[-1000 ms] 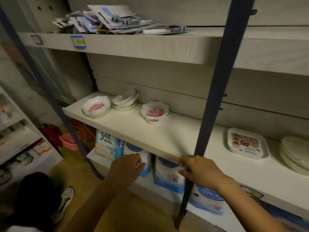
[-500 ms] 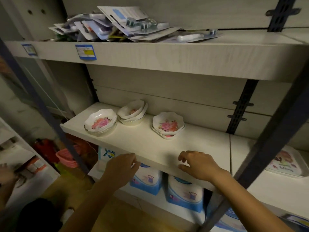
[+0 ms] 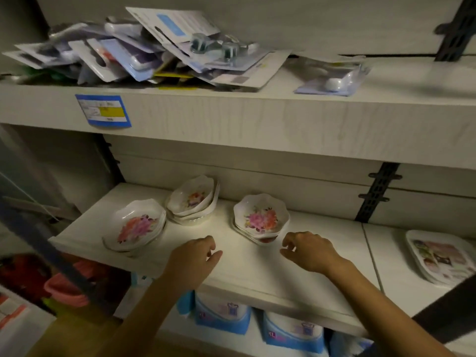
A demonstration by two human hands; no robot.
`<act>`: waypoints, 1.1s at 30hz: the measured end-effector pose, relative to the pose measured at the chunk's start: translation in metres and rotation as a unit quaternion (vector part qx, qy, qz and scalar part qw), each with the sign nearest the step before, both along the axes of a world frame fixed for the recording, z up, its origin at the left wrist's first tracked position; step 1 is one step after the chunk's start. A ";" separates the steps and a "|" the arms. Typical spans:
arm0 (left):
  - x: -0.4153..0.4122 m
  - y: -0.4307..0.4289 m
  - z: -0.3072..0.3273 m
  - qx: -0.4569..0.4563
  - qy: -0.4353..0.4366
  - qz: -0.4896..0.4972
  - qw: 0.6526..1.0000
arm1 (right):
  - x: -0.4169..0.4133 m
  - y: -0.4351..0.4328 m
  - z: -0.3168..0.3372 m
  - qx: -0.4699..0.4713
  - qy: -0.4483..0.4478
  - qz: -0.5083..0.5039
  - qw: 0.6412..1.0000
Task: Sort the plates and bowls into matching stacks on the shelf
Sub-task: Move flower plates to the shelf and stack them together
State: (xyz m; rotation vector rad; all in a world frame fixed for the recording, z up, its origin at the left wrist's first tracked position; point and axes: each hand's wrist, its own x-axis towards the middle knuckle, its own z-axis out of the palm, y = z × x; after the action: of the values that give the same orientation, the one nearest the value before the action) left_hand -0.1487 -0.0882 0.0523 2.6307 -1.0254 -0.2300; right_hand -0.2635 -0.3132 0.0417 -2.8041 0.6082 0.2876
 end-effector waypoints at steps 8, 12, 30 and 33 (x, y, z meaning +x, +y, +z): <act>0.060 -0.012 -0.004 0.032 -0.002 -0.098 0.995 | 0.047 -0.004 -0.018 0.029 0.023 -0.209 0.977; 0.080 -0.013 -0.005 0.050 -0.009 -0.140 0.989 | 0.072 -0.005 -0.026 0.048 0.033 -0.280 0.958; 0.126 -0.024 -0.025 0.049 -0.006 -0.195 0.980 | 0.086 -0.009 -0.025 0.096 -0.066 -0.387 0.915; 0.128 -0.033 -0.031 0.033 0.039 -0.178 0.983 | 0.068 -0.005 -0.018 0.082 -0.119 -0.389 0.910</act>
State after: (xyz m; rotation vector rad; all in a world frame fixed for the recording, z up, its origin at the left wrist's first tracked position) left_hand -0.0206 -0.1216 0.0217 2.4536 -1.4794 -0.4506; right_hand -0.1952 -0.3180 0.0234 -2.1595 1.4678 -0.1570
